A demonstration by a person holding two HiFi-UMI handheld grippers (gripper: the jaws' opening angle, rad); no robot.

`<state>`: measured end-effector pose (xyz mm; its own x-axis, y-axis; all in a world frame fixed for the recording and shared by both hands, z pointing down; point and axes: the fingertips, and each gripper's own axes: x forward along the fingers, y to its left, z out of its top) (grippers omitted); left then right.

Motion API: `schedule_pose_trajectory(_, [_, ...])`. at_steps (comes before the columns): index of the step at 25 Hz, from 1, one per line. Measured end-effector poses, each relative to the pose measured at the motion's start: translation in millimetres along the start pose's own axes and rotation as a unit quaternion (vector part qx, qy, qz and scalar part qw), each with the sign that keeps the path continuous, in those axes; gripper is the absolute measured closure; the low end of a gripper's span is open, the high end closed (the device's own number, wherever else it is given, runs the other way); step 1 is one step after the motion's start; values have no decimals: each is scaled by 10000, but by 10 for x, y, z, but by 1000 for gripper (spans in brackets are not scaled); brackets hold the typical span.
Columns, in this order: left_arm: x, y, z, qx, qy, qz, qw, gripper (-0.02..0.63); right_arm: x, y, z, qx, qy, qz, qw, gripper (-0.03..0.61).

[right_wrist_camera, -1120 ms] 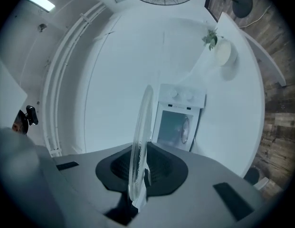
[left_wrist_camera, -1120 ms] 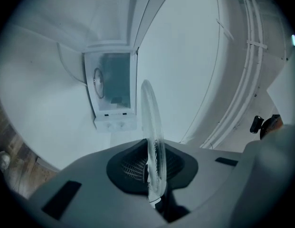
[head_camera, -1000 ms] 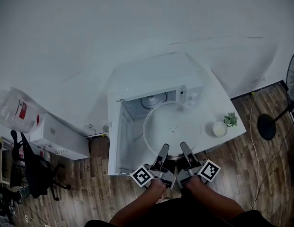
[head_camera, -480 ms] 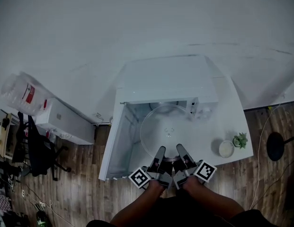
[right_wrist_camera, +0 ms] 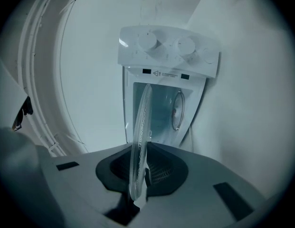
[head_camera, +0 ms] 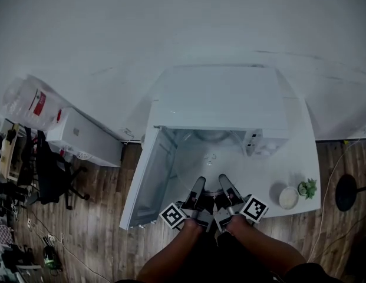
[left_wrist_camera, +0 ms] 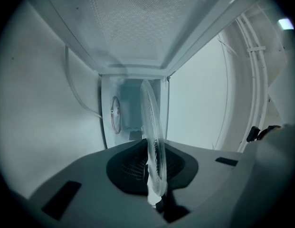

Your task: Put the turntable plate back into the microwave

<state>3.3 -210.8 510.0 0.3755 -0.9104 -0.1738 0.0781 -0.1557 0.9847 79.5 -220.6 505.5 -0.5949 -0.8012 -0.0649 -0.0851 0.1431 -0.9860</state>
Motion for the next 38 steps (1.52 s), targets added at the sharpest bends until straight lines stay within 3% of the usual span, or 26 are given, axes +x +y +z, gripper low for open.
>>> schedule_pose_trajectory(16, [809, 574, 482, -10, 170, 11, 9999, 566, 784, -591, 434, -116, -208, -165, 9996, 522])
schedule_pose_trajectory(29, [1207, 834, 627, -45, 78, 42, 10000, 566, 902, -774, 543, -121, -72, -112, 9998, 515])
schedule_pose_trajectory(38, [1357, 961, 721, -165, 72, 300, 9994, 552, 1069, -869, 639, 263, -289, -380, 9985, 508])
